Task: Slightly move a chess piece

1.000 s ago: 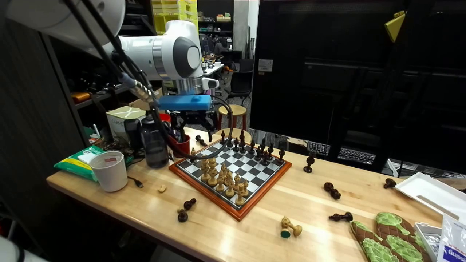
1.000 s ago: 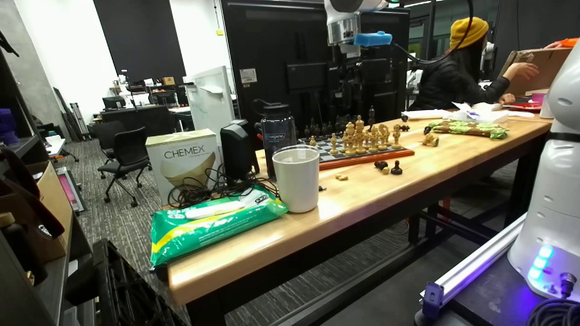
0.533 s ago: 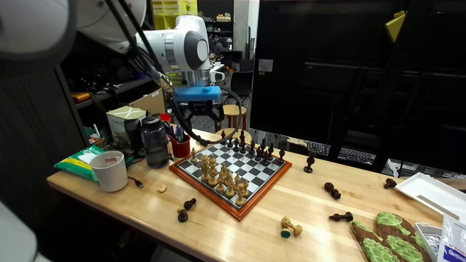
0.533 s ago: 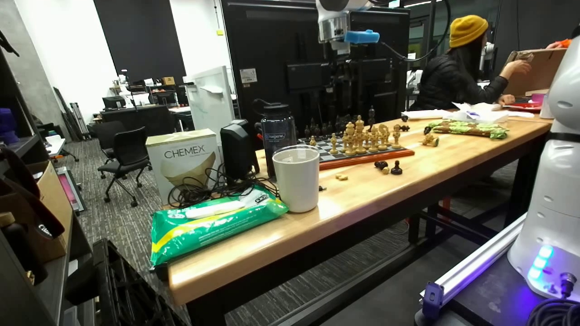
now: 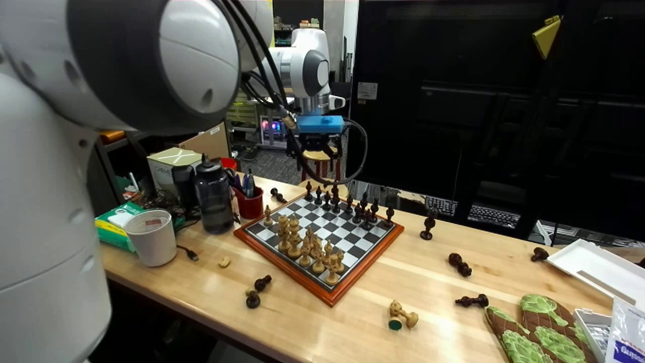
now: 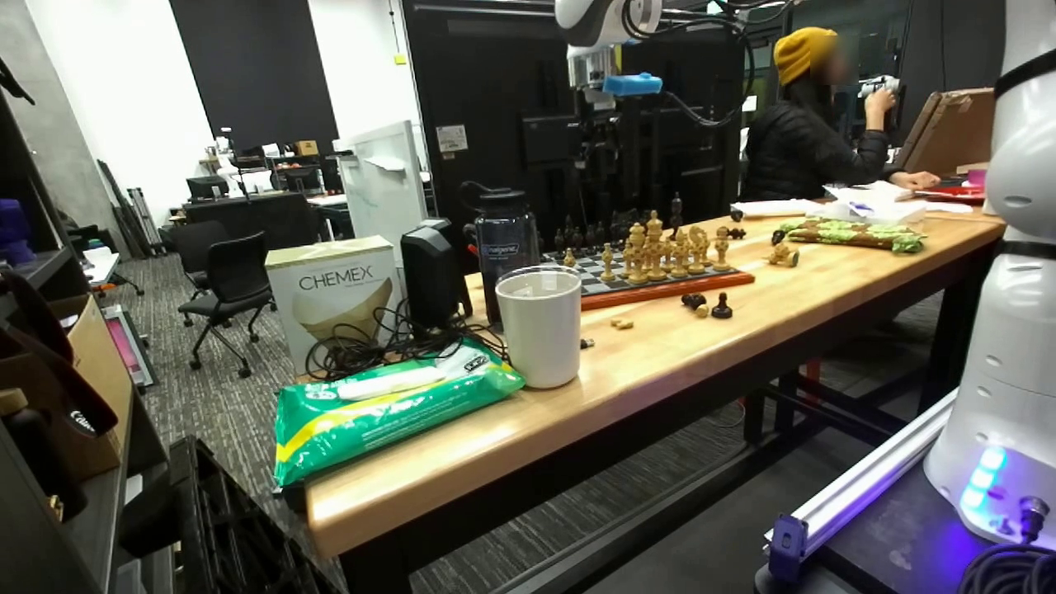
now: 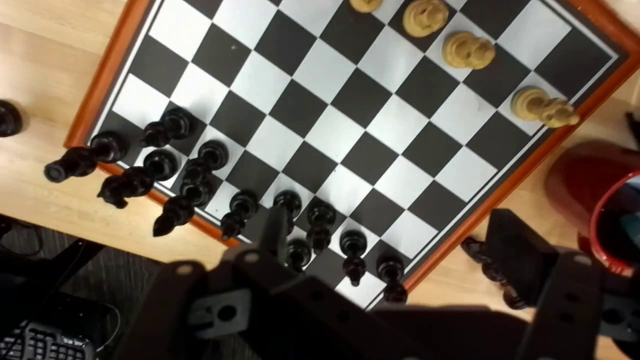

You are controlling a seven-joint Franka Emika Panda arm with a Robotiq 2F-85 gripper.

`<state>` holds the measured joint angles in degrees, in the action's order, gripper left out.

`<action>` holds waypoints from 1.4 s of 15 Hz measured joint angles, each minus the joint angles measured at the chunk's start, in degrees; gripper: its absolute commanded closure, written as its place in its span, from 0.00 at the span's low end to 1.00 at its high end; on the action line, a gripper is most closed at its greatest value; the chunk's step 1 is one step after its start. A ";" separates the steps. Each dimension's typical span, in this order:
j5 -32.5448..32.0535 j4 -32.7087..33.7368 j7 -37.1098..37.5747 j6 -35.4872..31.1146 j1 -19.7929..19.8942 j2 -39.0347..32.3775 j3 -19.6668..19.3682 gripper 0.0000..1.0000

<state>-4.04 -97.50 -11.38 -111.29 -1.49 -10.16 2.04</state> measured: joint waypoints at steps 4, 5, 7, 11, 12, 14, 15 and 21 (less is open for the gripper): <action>1.69 6.31 -0.54 -0.14 1.68 -5.37 -0.51 0.00; 1.71 6.99 -0.83 -0.22 1.66 -5.97 -0.44 0.00; 1.71 7.43 -1.09 -0.34 1.50 -6.37 -0.20 0.00; 1.81 7.65 -1.09 -0.29 1.37 -6.44 -0.06 0.00; 2.05 7.74 -1.06 -0.15 1.53 -6.70 -0.11 0.00; 3.67 8.37 -1.12 0.24 2.17 -7.62 -0.25 0.00; 4.86 8.93 -1.29 0.43 2.62 -8.30 -0.30 0.00; 8.72 13.45 -1.09 1.99 5.43 -13.44 -0.91 0.00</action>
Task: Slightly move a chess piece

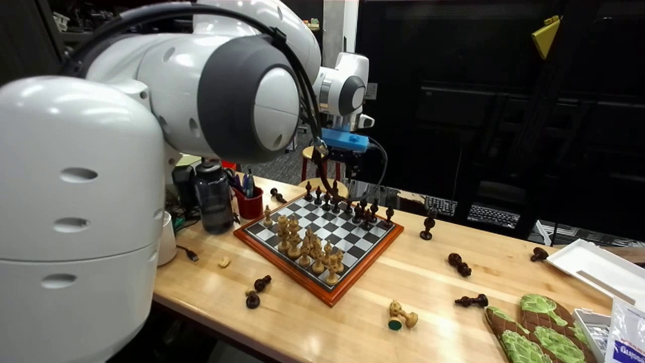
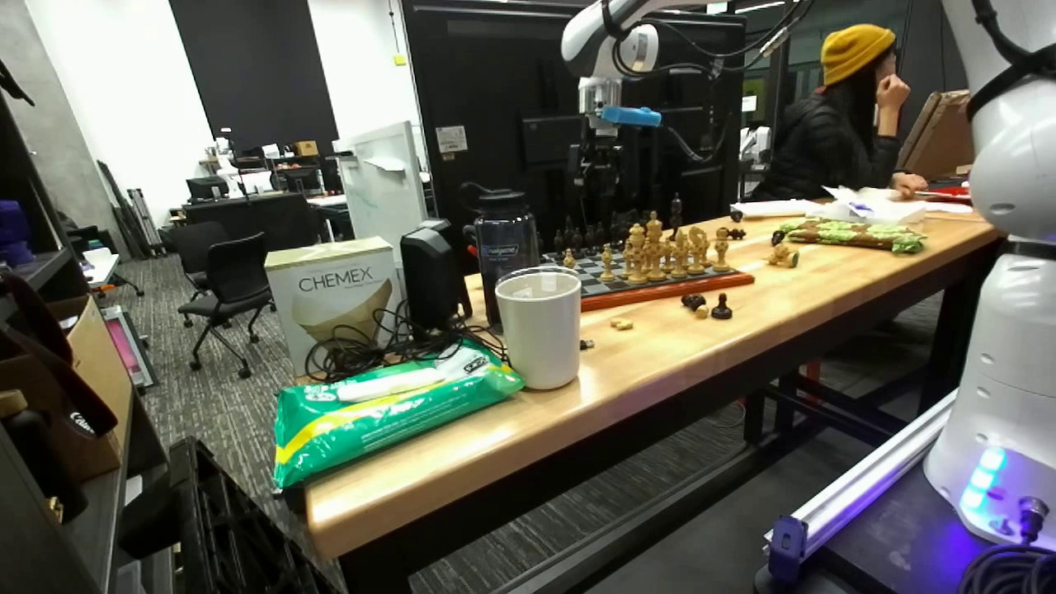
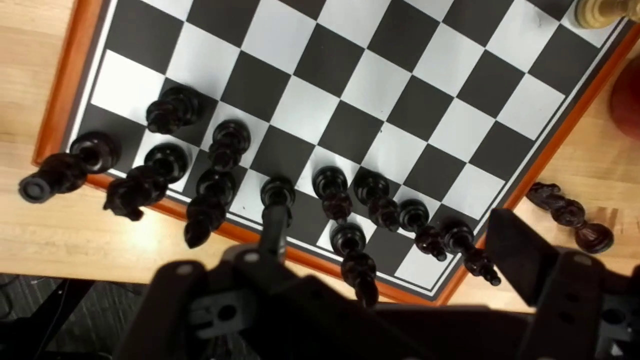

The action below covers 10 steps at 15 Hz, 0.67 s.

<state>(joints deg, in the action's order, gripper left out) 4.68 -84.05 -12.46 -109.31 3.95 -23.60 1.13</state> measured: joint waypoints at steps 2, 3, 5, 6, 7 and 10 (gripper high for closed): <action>0.00 1.50 0.97 0.14 0.34 -1.53 -0.43 0.00; 0.00 2.18 1.54 0.14 0.42 -2.18 -0.66 0.00; 0.00 3.53 2.81 0.14 0.48 -3.49 -1.16 0.00; 0.00 4.15 3.51 0.14 0.50 -4.10 -1.37 0.00; 0.00 4.77 4.23 0.14 0.51 -4.69 -1.53 0.00; 0.00 6.48 6.15 0.14 0.54 -6.25 -1.74 0.00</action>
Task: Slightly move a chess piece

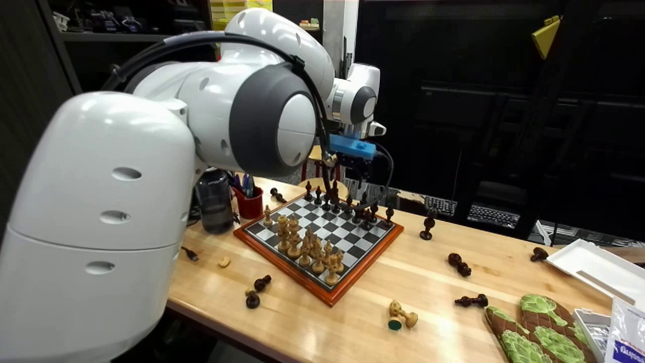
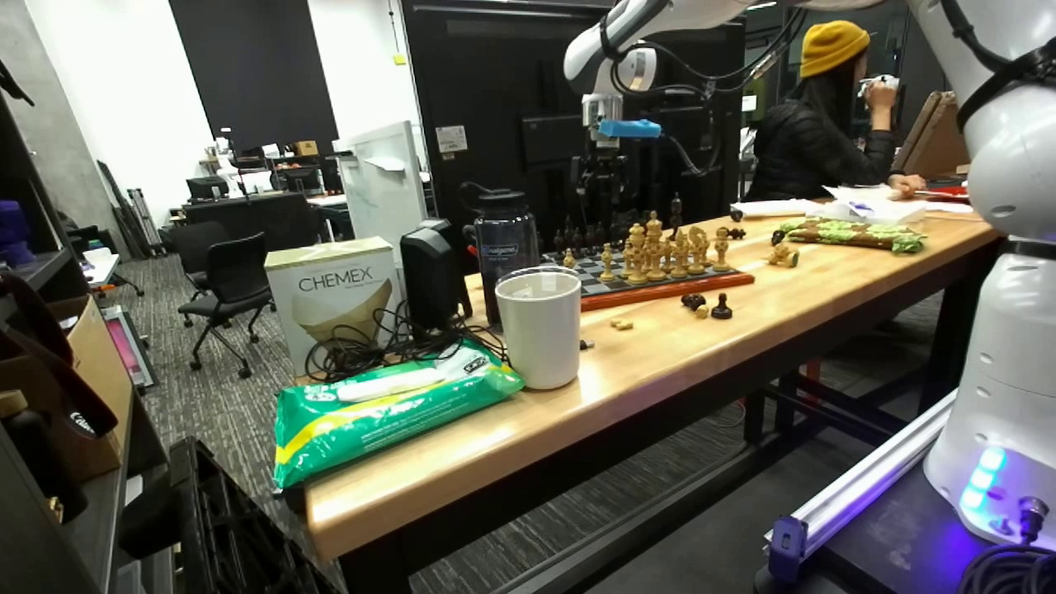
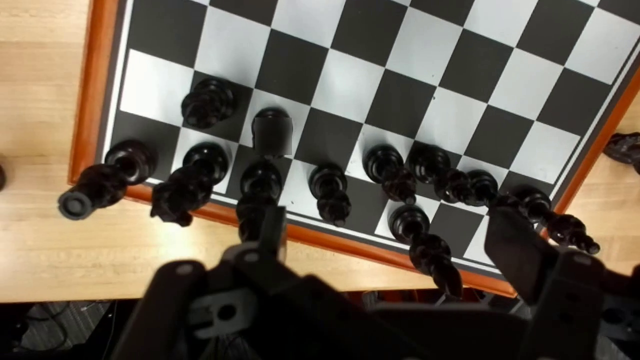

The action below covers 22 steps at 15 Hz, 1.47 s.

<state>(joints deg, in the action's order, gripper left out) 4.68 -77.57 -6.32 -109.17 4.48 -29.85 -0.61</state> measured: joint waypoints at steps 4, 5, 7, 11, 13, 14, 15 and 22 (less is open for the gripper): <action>-0.02 1.60 1.68 0.23 -0.10 -1.12 0.00 0.00; -0.02 1.81 1.76 0.37 -0.13 -1.23 0.00 0.00; -0.02 1.98 1.84 0.46 -0.17 -1.29 0.00 0.00; -0.02 2.01 1.96 0.49 -0.17 -1.34 0.00 0.00; -0.02 2.02 2.05 0.49 -0.17 -1.35 0.00 0.00; -0.02 2.03 2.06 0.49 -0.17 -1.36 0.00 0.00; -0.02 2.03 2.07 0.49 -0.16 -1.36 0.00 0.00; -0.02 2.04 2.10 0.50 -0.17 -1.37 0.01 0.00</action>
